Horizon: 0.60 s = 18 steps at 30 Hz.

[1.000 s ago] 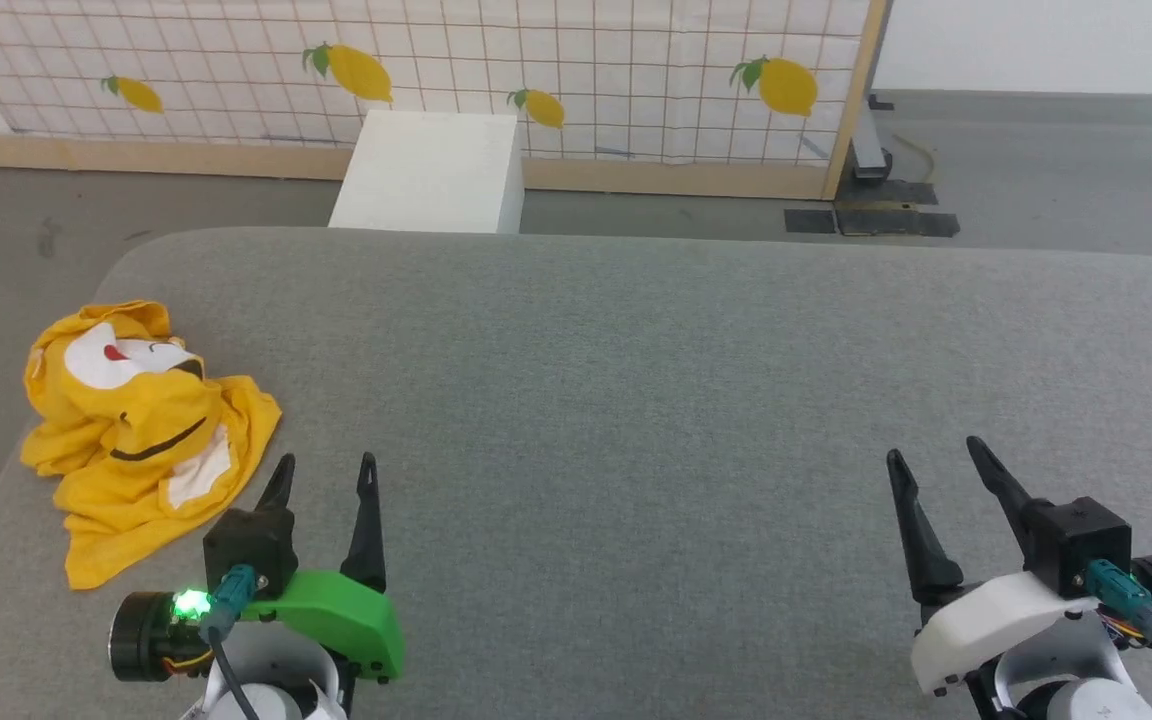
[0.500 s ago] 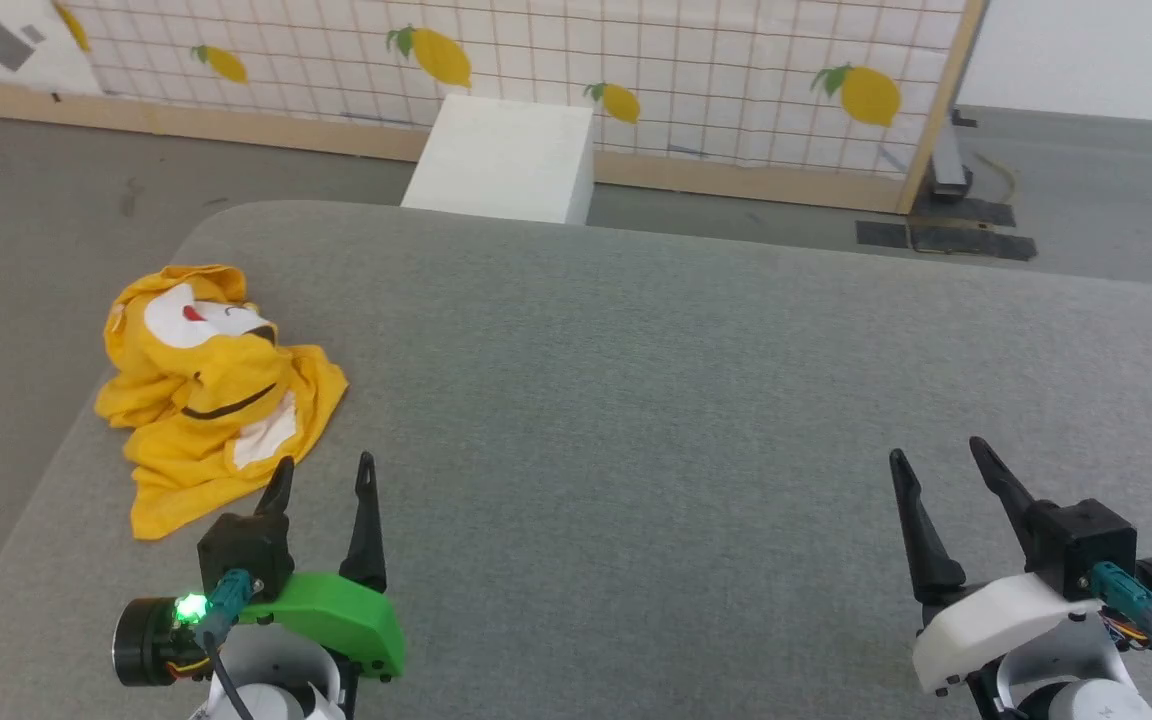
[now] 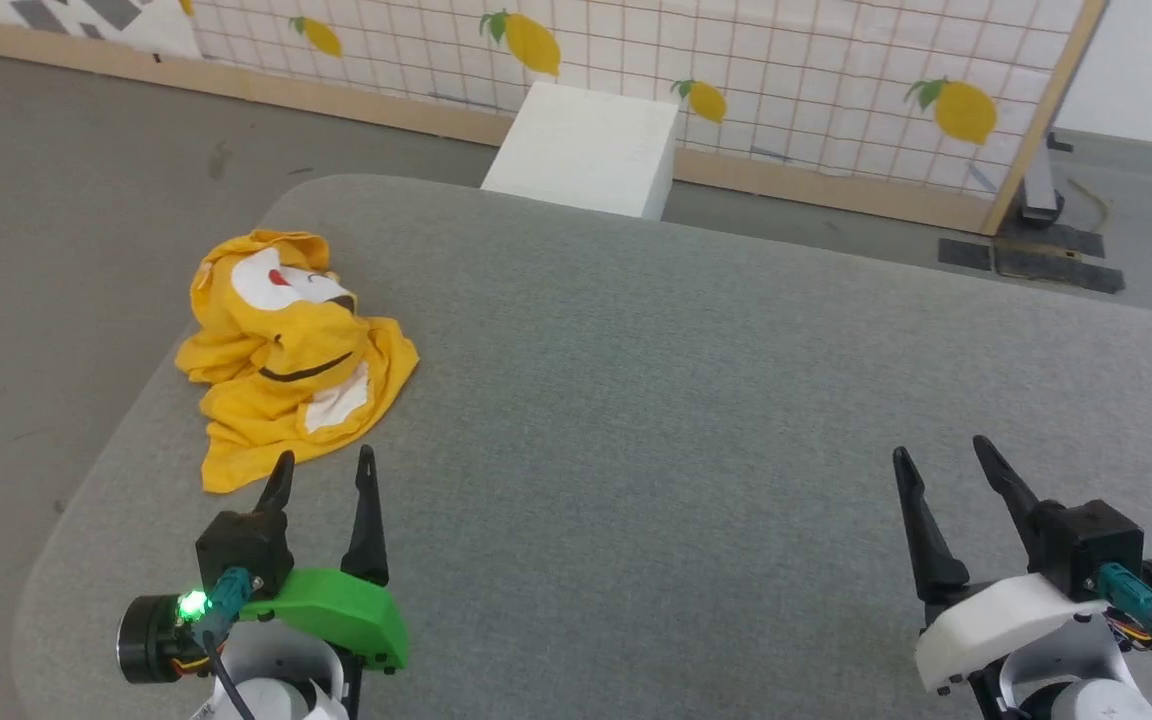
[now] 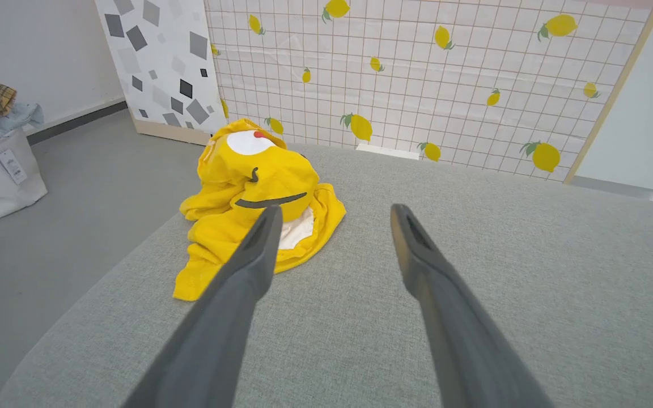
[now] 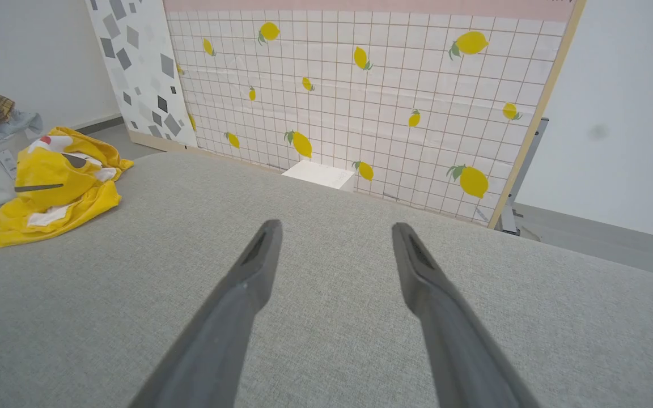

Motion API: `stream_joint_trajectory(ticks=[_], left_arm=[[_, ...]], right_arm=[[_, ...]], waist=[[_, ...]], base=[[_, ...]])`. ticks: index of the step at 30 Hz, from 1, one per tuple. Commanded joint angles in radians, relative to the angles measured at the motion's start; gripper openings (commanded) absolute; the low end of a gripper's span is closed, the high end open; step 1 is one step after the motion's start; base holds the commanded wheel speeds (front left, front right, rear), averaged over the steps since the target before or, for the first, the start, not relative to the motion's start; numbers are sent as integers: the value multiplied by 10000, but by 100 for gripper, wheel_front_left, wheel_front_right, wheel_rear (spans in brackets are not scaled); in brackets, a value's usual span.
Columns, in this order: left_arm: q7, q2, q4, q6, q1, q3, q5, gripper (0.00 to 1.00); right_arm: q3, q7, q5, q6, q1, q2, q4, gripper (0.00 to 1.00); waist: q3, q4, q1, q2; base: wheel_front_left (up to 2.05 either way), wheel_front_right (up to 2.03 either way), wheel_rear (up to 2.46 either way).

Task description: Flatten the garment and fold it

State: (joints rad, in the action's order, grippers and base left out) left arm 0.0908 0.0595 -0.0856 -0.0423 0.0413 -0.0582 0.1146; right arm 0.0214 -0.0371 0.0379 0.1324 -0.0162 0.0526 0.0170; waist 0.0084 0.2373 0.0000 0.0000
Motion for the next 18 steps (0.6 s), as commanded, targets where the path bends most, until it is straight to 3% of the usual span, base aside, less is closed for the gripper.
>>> stream_joint_trajectory(ticks=[1, 18], left_arm=[[115, 24, -60, -70, 196, -38, 127, 100], [470, -19, -307, -244, 299, -122, 475, 100]], right_arm=[[23, -123, 103, -7, 32, -8, 31, 100], [70, -259, 250, -9, 47, -12, 78, 100]], waist=[[27, 180, 0, 0], [82, 1023, 0, 0]], base=[[0, 0, 0], [0, 0, 0]])
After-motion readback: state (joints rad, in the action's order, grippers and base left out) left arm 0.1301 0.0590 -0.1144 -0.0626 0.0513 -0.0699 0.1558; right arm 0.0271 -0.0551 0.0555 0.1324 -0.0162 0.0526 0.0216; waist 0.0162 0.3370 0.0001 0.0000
